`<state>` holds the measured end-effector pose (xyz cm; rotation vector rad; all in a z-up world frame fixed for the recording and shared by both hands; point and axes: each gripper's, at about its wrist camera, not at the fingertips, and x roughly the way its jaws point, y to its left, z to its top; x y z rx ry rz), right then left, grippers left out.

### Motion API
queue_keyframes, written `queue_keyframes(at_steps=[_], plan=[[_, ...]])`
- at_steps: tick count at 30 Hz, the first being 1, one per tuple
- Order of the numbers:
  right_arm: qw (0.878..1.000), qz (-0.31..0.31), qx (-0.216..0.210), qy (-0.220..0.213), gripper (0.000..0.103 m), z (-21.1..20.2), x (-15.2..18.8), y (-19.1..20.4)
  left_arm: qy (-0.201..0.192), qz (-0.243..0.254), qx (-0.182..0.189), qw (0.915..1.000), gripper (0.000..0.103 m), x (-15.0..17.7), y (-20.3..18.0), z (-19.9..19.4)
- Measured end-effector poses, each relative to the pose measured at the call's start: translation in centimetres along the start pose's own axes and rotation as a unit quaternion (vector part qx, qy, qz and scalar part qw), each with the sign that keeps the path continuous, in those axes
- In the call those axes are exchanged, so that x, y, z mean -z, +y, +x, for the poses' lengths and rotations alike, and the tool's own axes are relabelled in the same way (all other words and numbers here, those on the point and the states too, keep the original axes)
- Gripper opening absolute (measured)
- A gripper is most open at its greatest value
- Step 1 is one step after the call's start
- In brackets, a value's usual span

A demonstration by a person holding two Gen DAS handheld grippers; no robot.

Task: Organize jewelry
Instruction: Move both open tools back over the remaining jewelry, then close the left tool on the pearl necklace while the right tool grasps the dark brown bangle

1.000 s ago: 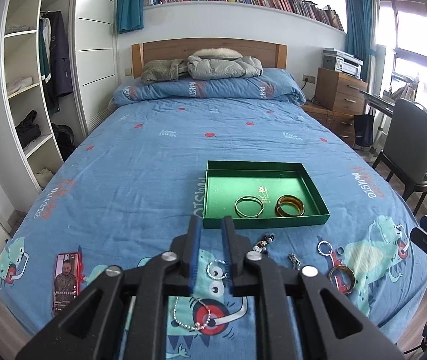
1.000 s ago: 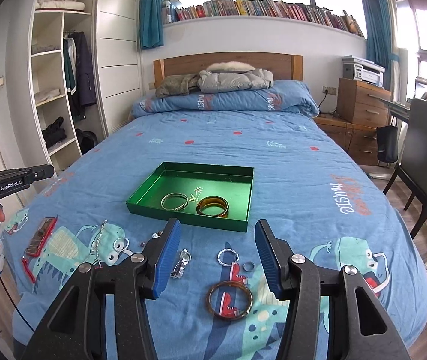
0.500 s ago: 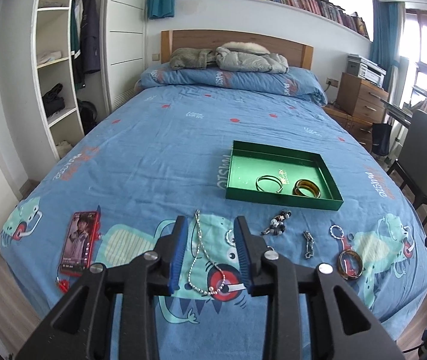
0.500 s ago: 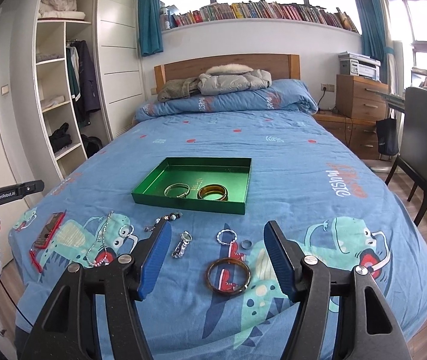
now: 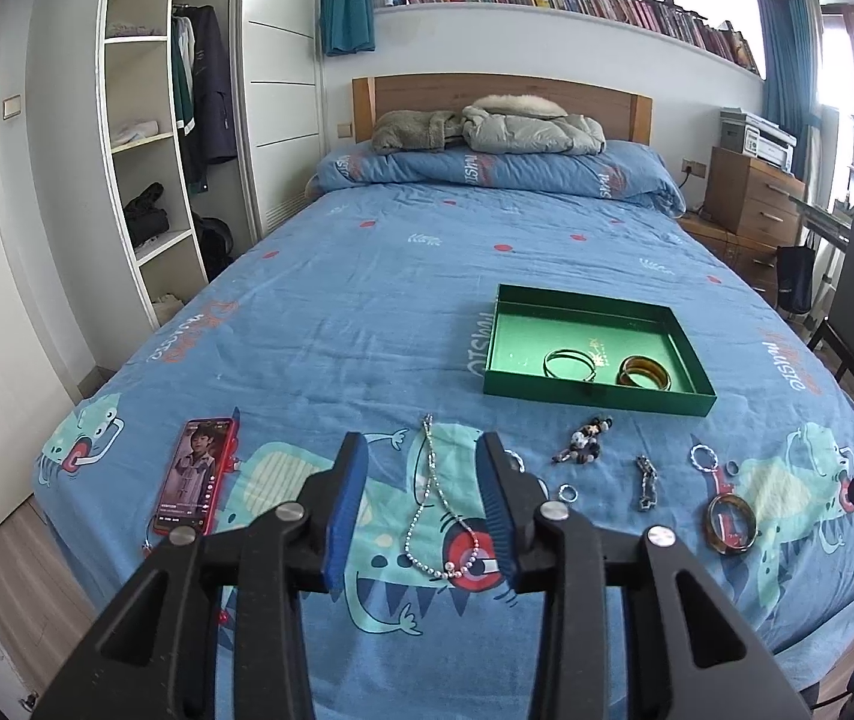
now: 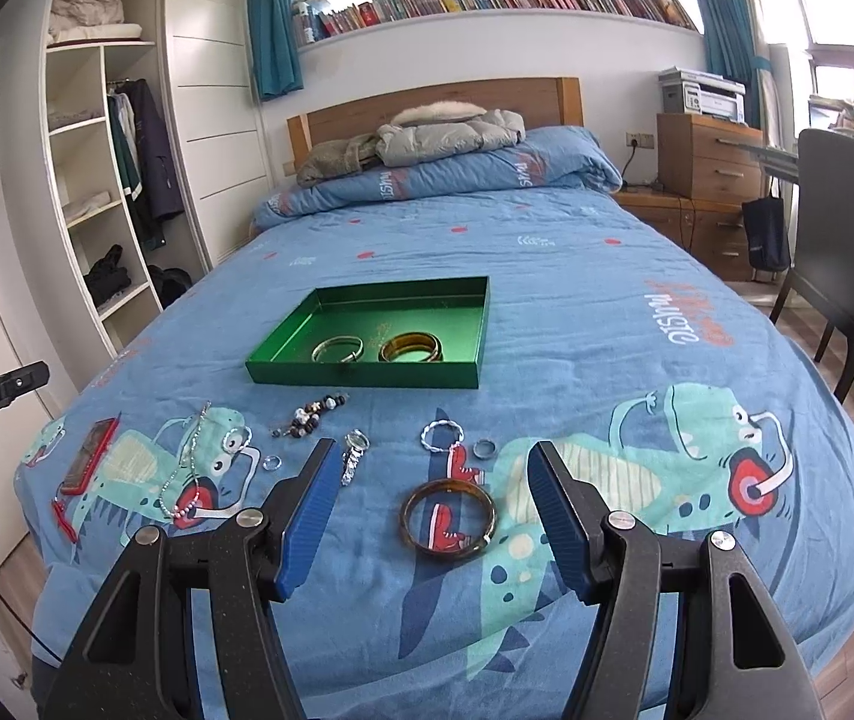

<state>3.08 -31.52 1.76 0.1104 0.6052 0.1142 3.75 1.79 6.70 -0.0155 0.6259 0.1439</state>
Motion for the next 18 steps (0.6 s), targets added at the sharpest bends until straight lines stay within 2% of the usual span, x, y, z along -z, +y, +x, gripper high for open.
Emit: queue_keyframes(at_steps=[11,18], plan=[[0.999,0.008,0.016,0.032,0.063,2.7,0.8,-0.4,0.018,0.010,0.001,0.9998,0.037,0.8,-0.1,2.7],[0.998,0.011,0.027,0.052,0.063,4.6,1.0,-0.8,0.044,0.005,0.010,0.9990,0.038,1.3,0.2,5.8]])
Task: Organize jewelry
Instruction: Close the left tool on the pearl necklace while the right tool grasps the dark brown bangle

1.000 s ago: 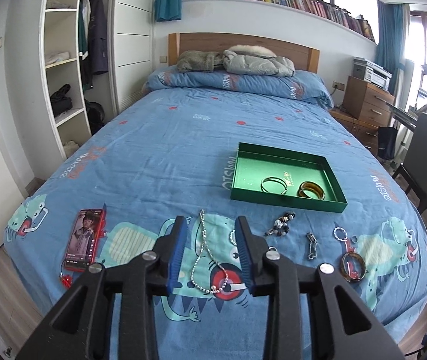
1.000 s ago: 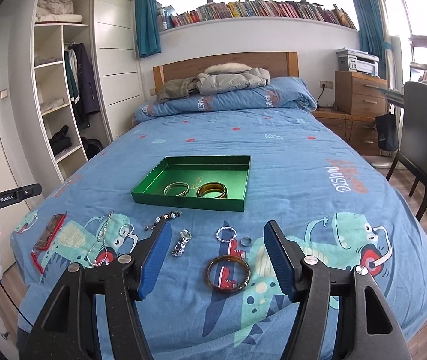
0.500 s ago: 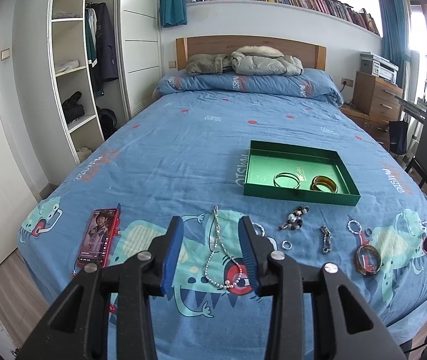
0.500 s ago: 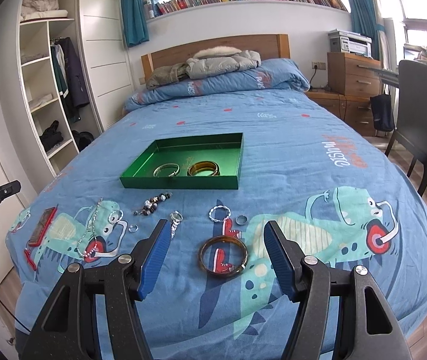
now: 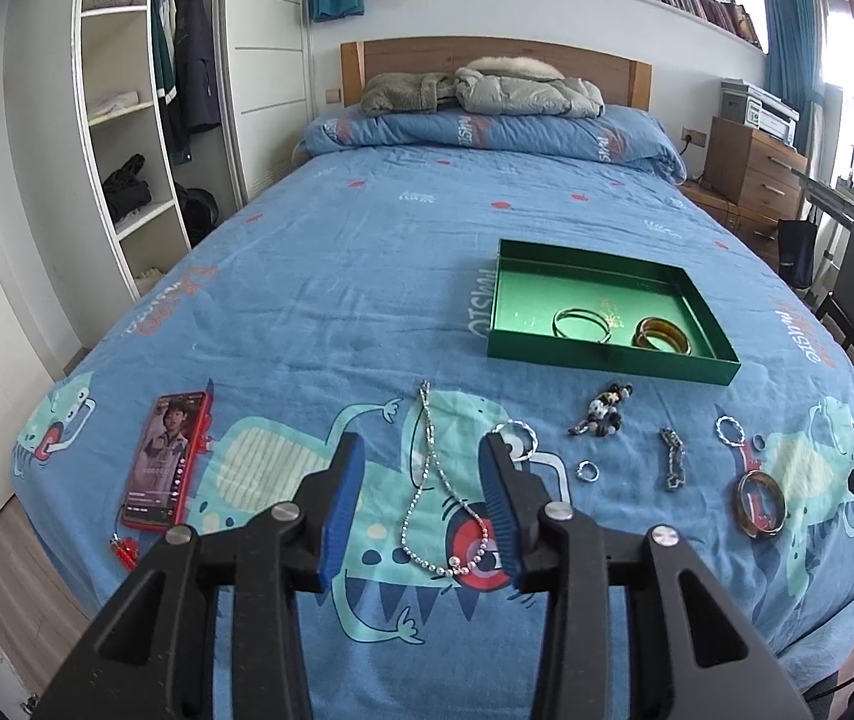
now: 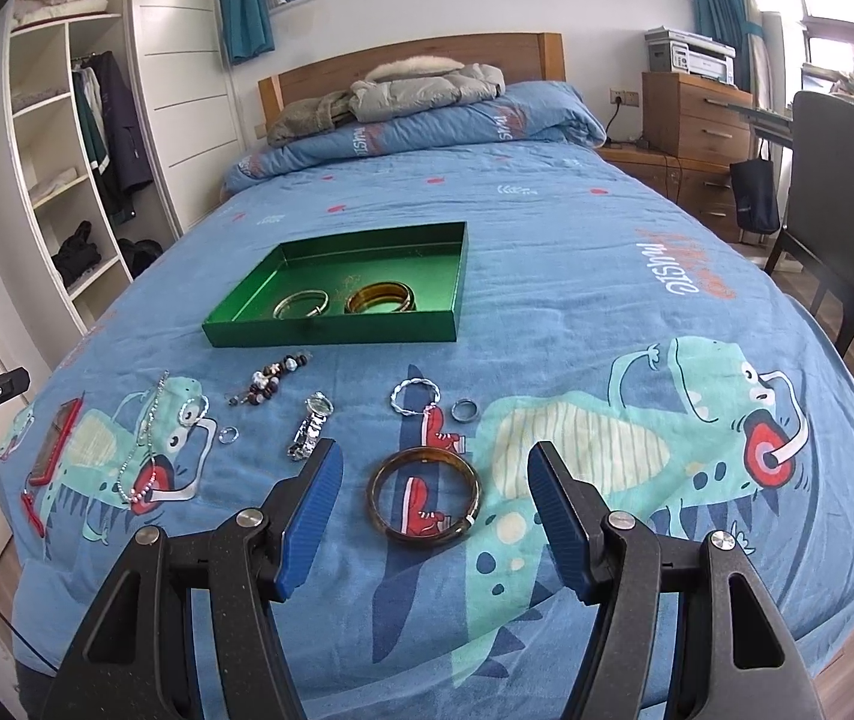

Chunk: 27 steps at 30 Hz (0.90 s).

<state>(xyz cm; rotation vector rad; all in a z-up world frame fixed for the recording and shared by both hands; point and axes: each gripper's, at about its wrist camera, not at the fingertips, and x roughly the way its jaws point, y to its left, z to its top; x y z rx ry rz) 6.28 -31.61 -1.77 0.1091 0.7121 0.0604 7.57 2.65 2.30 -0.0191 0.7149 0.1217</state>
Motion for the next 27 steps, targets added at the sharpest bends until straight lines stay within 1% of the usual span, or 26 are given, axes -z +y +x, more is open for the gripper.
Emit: queue_keyframes(at_steps=[9,20,23,26,27], plan=[[1.000,0.000,0.012,0.020,0.063,2.1,0.3,0.0,0.026,-0.012,0.006,0.9996,0.038,0.4,0.7,3.5],[0.999,0.005,0.012,0.036,0.063,4.1,0.6,-0.1,0.044,-0.010,0.013,0.9989,0.038,0.9,0.6,6.1],[0.999,0.007,0.014,0.040,0.063,4.6,0.8,-0.3,0.048,-0.018,0.022,0.9984,0.039,1.0,1.0,6.8],[0.999,0.009,0.015,0.046,0.063,5.1,1.0,-0.7,0.053,-0.038,0.032,0.9973,0.039,1.2,2.1,7.6],[0.999,0.010,0.016,0.048,0.063,5.3,1.1,-0.8,0.055,-0.043,0.035,0.9969,0.041,1.3,2.5,7.9]])
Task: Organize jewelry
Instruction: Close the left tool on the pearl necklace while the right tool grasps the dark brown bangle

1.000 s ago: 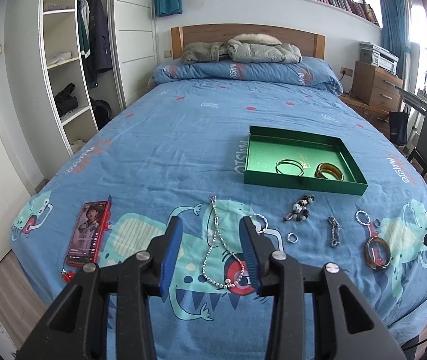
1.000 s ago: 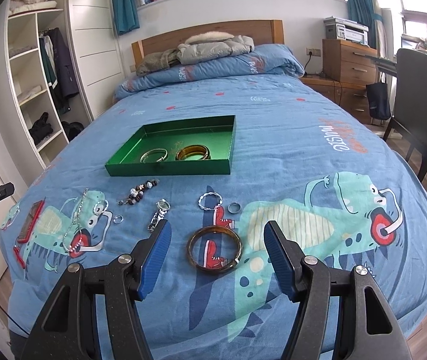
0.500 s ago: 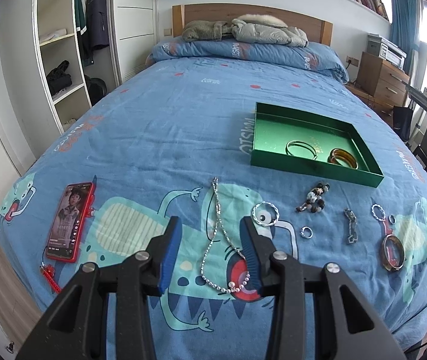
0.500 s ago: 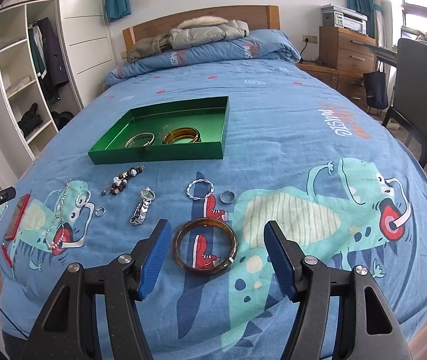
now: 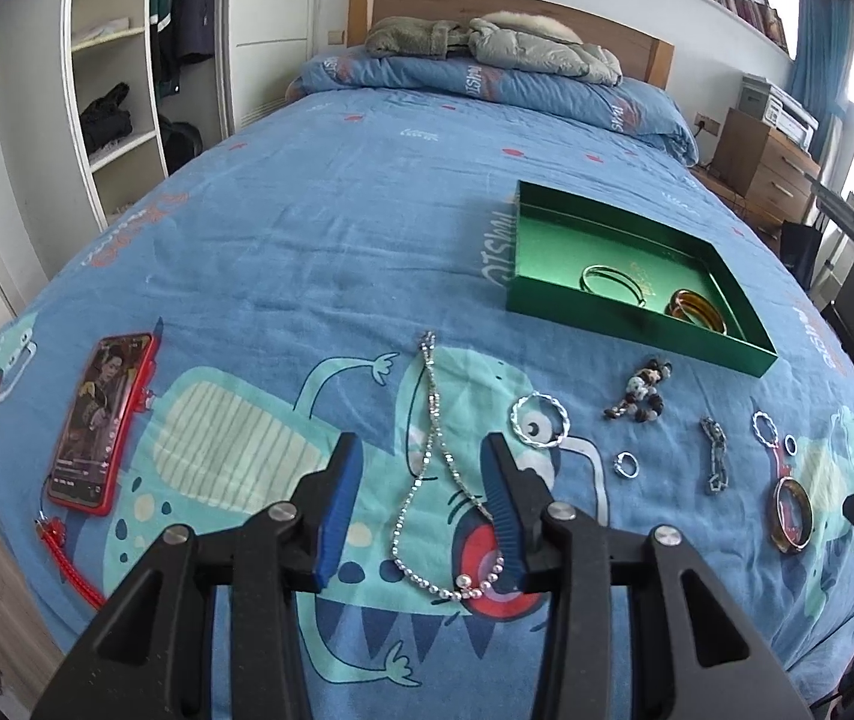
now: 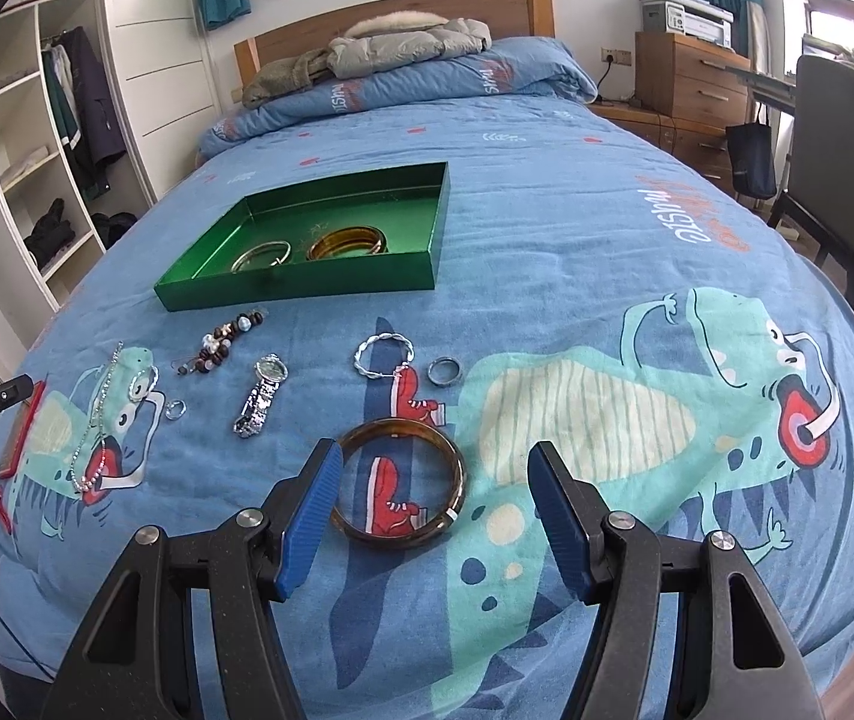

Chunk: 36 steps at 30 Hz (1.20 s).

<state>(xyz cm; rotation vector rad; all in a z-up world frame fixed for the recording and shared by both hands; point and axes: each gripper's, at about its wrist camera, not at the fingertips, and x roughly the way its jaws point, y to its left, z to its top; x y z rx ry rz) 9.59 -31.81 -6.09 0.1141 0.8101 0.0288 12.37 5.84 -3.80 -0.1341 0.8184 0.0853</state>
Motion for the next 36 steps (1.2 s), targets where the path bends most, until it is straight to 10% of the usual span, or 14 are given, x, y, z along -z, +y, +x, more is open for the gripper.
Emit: queue_keyframes(at_steps=[10,36], plan=[[1.000,-0.002,-0.009,0.018,0.063,2.3,0.3,-0.4,0.043,0.007,0.051,0.9977,0.046,0.9,0.2,4.0],[0.994,-0.056,-0.012,0.088,0.049,8.1,1.1,0.3,0.096,0.036,0.028,0.9943,0.039,2.1,-1.3,10.5]])
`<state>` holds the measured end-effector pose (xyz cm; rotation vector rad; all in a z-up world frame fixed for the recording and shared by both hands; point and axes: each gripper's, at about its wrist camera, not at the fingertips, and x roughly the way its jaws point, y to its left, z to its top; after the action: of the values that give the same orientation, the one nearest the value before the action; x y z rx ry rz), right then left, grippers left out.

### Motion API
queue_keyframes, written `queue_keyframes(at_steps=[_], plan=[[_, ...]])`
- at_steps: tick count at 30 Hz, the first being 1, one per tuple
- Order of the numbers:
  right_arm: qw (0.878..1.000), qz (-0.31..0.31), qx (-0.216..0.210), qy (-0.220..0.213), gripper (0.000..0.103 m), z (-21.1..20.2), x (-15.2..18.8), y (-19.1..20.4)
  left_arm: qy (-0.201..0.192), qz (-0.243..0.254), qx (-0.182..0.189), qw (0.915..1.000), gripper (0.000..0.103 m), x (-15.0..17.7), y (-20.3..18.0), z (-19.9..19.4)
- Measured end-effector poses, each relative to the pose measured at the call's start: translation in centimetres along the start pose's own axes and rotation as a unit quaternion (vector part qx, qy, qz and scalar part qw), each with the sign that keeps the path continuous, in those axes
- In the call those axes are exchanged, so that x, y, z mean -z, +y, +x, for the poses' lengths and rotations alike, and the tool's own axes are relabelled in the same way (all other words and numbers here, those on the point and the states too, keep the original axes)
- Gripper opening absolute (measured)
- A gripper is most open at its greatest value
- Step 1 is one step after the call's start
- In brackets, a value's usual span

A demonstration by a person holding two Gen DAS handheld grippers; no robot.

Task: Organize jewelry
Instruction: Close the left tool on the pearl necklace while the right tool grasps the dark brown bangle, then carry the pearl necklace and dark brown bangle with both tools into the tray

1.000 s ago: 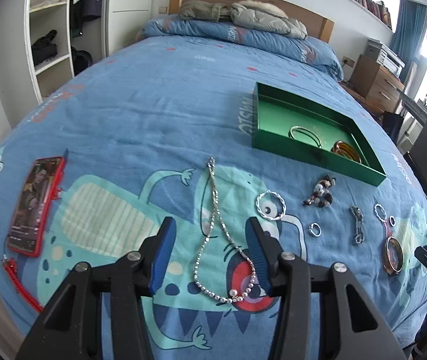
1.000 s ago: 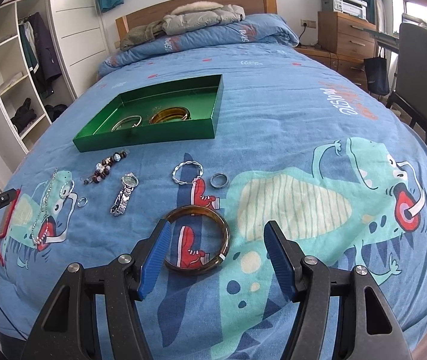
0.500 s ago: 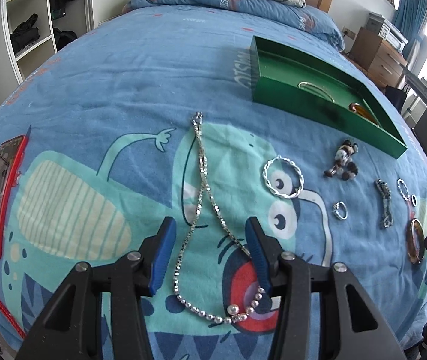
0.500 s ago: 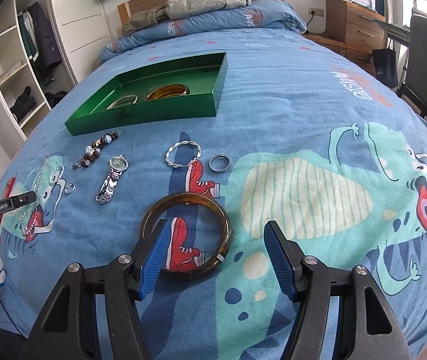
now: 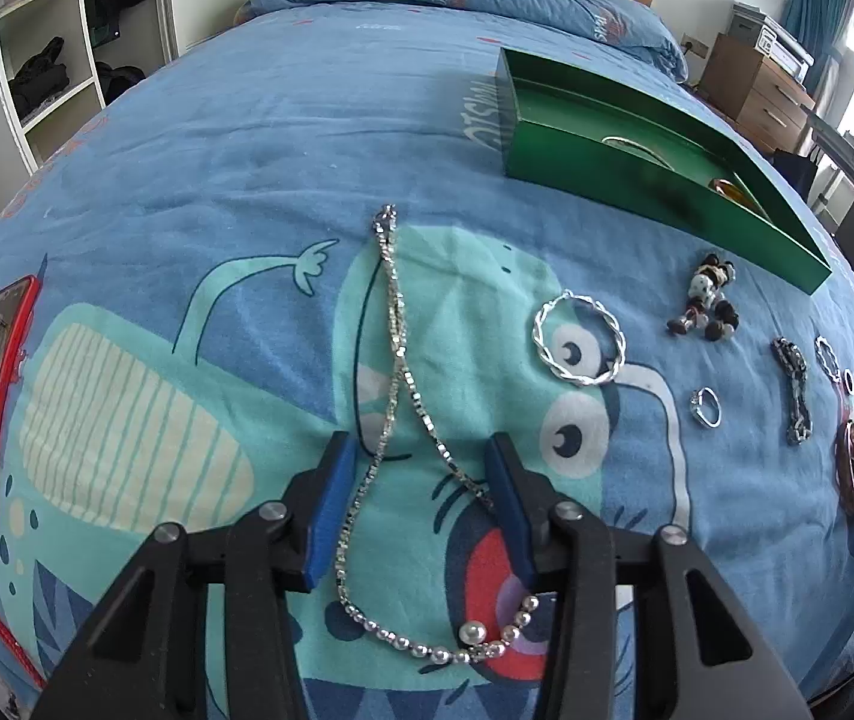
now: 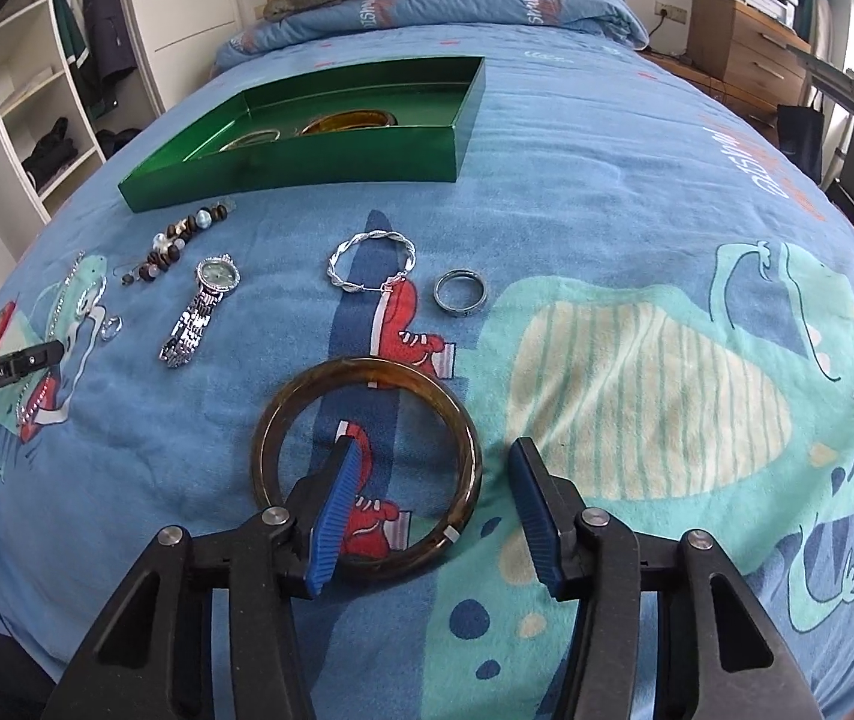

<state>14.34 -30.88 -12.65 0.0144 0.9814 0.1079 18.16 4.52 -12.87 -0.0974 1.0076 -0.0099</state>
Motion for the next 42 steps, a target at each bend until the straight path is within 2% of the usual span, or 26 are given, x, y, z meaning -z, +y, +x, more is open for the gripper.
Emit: queue_keyframes(at_steps=[2,7,10,14,23,42], plan=[[1.000,-0.009,-0.003,0.003,0.045,0.2,-0.1,0.2,0.000,-0.002,0.004,1.0000,0.033,0.0,0.0,-0.1],[1.000,-0.016,-0.020,0.003,0.020,0.3,-0.3,0.9,-0.003,-0.008,0.018,0.9998,0.011,0.2,0.1,-0.3],[1.000,-0.015,-0.021,-0.001,0.012,0.2,-0.3,1.1,-0.004,-0.013,0.030,0.9995,0.005,0.3,0.5,-0.4],[1.000,-0.005,-0.022,-0.011,0.011,-0.2,-0.2,0.8,-0.005,-0.020,0.041,0.9989,0.004,0.2,1.0,-0.8],[0.999,-0.013,0.004,-0.052,0.009,-2.8,0.1,1.4,-0.025,-0.025,0.031,0.9989,0.004,0.6,1.4,-3.2],[0.991,-0.010,0.004,-0.131,0.009,-11.0,0.8,2.7,-0.099,-0.025,0.038,0.9940,0.004,0.9,1.8,-12.3]])
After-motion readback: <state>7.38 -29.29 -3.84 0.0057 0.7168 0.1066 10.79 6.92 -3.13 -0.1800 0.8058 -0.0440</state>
